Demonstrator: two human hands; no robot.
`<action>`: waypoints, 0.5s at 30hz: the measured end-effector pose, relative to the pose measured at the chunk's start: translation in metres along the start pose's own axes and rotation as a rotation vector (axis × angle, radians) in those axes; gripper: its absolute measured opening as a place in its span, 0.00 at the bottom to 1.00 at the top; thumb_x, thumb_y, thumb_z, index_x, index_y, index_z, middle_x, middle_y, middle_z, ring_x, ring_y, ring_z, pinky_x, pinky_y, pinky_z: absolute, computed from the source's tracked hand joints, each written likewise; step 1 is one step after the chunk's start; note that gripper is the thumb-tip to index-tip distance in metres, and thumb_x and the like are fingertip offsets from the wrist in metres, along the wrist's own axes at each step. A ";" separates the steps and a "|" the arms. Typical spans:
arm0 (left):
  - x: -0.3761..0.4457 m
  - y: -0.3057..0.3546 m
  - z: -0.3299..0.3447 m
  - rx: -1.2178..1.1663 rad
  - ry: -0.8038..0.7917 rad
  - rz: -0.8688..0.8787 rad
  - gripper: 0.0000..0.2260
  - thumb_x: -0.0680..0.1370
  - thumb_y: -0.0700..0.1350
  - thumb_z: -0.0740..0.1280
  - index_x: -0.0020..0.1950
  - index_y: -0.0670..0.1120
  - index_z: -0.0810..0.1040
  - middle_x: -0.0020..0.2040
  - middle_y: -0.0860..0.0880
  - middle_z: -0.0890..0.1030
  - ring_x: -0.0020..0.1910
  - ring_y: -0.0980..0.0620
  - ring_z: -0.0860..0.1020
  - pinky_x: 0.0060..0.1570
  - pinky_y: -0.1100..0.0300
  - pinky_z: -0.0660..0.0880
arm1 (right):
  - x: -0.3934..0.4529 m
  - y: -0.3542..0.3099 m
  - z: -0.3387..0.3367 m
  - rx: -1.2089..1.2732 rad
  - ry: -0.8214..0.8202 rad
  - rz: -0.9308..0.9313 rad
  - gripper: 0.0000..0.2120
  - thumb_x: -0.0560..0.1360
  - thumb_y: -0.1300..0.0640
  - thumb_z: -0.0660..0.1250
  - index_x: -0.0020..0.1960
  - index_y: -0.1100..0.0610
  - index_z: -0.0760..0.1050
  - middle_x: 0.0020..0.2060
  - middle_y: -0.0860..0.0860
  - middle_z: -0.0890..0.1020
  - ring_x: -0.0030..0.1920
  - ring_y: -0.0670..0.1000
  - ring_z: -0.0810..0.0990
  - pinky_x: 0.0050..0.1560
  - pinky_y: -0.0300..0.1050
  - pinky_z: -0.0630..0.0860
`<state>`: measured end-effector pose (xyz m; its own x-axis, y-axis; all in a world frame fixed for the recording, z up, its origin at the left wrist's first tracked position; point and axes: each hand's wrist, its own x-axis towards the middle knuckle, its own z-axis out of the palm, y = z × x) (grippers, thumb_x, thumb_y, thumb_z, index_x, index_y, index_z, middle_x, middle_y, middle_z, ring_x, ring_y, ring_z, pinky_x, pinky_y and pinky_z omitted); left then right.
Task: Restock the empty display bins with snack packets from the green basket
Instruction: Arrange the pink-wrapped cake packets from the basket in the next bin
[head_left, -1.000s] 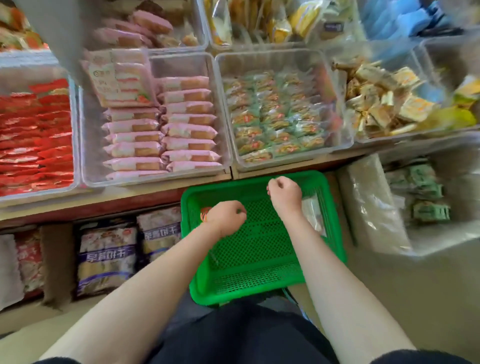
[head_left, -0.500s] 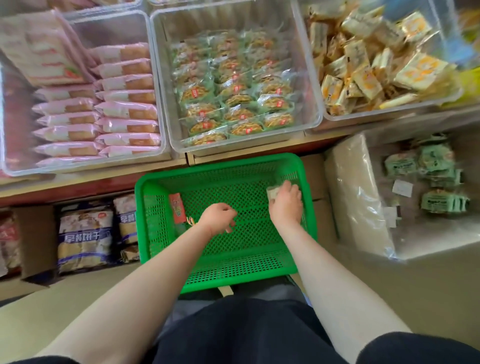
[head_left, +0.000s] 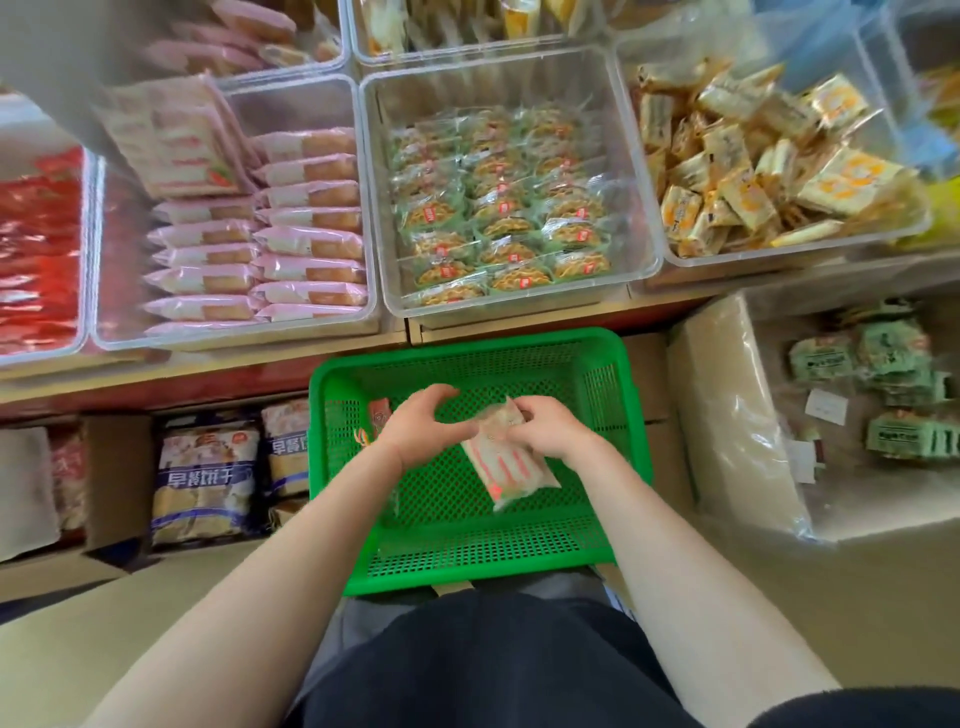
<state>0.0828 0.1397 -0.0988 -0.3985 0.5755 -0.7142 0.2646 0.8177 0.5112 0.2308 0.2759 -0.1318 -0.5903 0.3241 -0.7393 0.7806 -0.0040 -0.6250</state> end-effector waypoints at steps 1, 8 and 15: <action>-0.005 0.001 -0.013 0.004 -0.013 0.042 0.32 0.70 0.58 0.75 0.71 0.49 0.72 0.67 0.50 0.75 0.64 0.51 0.74 0.68 0.53 0.69 | -0.006 -0.015 0.000 0.076 -0.081 -0.020 0.06 0.74 0.60 0.73 0.51 0.56 0.80 0.47 0.53 0.84 0.47 0.51 0.81 0.51 0.49 0.77; -0.048 -0.030 -0.103 -0.283 -0.262 0.086 0.18 0.75 0.54 0.73 0.54 0.40 0.81 0.44 0.45 0.84 0.41 0.51 0.82 0.44 0.59 0.80 | -0.023 -0.116 0.041 0.319 -0.218 -0.063 0.12 0.76 0.53 0.72 0.55 0.58 0.78 0.49 0.57 0.84 0.49 0.56 0.84 0.56 0.57 0.80; -0.090 -0.125 -0.199 -0.662 0.043 0.172 0.16 0.73 0.54 0.74 0.54 0.45 0.82 0.49 0.43 0.86 0.47 0.46 0.84 0.48 0.50 0.81 | -0.021 -0.200 0.123 0.277 -0.032 -0.070 0.23 0.78 0.42 0.67 0.57 0.63 0.79 0.46 0.54 0.84 0.46 0.54 0.81 0.47 0.50 0.75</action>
<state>-0.0891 -0.0178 -0.0032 -0.4375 0.6839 -0.5839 -0.2598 0.5254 0.8102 0.0618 0.1538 -0.0217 -0.6504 0.3030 -0.6966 0.6542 -0.2426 -0.7163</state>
